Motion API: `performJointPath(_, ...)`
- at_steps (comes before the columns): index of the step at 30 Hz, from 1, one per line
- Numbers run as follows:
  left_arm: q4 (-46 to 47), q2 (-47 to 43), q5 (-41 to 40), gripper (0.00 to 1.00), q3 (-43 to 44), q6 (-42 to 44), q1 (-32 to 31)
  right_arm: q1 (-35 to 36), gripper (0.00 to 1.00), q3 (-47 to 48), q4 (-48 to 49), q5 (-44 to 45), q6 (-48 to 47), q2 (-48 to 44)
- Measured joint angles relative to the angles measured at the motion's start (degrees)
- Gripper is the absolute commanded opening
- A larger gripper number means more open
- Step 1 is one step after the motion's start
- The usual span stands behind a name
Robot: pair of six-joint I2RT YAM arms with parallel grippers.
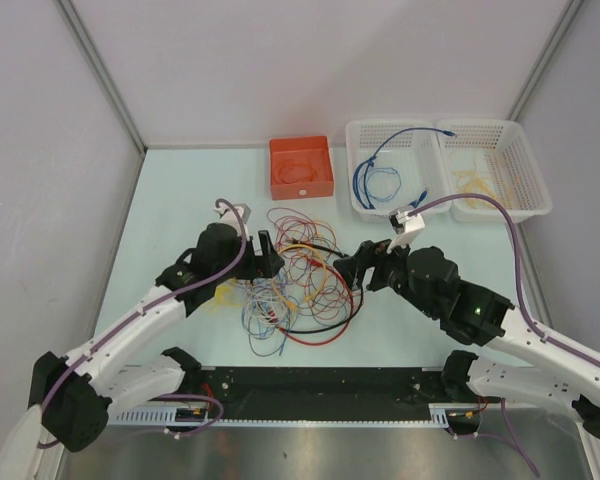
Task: Untangle the cables
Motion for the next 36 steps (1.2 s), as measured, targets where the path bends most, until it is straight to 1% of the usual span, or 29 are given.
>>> performJointPath(4, -1.6, 2.9, -5.2, 0.88, -0.1, -1.4, 0.2, 0.0, 0.80, 0.0, -1.0, 0.0, 0.4, 0.2)
performJointPath(7, -2.1, 2.6, -7.5, 0.85, -1.5, -2.8, 2.2, -0.1, 0.80, 0.0, -2.3, 0.1, 0.4, 0.2)
performJointPath(12, -2.2, 2.8, -7.9, 0.84, -5.6, -4.7, 7.8, -0.3, 0.80, 0.0, -3.0, 0.1, 0.4, 0.2)
performJointPath(16, -2.0, 5.0, -8.1, 0.81, -6.1, -5.0, 9.8, -0.4, 0.80, 0.0, -3.0, 0.1, 0.4, 0.2)
performJointPath(19, -0.9, 7.0, -7.9, 0.77, -6.1, -5.2, 10.9, -0.5, 0.80, 0.0, -3.0, 0.1, 0.4, 0.2)
performJointPath(21, 0.3, 9.0, -7.5, 0.71, -6.1, -5.4, 11.4, -0.5, 0.80, 0.0, -3.0, 0.1, 0.4, 0.1)
performJointPath(24, 2.0, 12.7, -6.3, 0.66, -6.1, -5.9, 11.7, -0.8, 0.80, 0.0, -3.1, 0.1, 0.4, -0.2)
performJointPath(27, 4.1, 16.3, -4.8, 0.55, -6.1, -6.4, 11.7, -1.2, 0.80, -0.1, -3.2, 0.1, 0.4, -0.6)
performJointPath(28, 4.8, 17.4, -4.4, 0.43, -6.1, -6.7, 11.7, -1.4, 0.80, -0.1, -3.3, 0.1, 0.4, -0.8)
performJointPath(30, 5.8, 19.1, -3.8, 0.29, -6.1, -7.1, 11.7, -1.7, 0.80, -0.3, -3.4, 0.1, 0.4, -1.1)
performJointPath(31, 6.3, 19.9, -3.6, 0.16, -6.1, -7.3, 11.7, -1.8, 0.80, -0.4, -3.5, 0.1, 0.4, -1.2)
performJointPath(33, 7.1, 21.0, -2.7, 0.07, -6.1, -7.6, 11.7, -2.2, 0.80, -0.6, -3.8, 0.1, 0.4, -1.4)
performJointPath(34, 7.3, 21.3, -2.4, 0.00, -6.1, -7.6, 11.8, -2.4, 0.79, -0.6, -3.9, 0.0, 0.4, -1.5)
performJointPath(36, 7.4, 21.4, -1.8, 0.00, -6.1, -7.6, 11.8, -2.7, 0.79, -0.8, -4.2, 0.0, 0.4, -1.5)
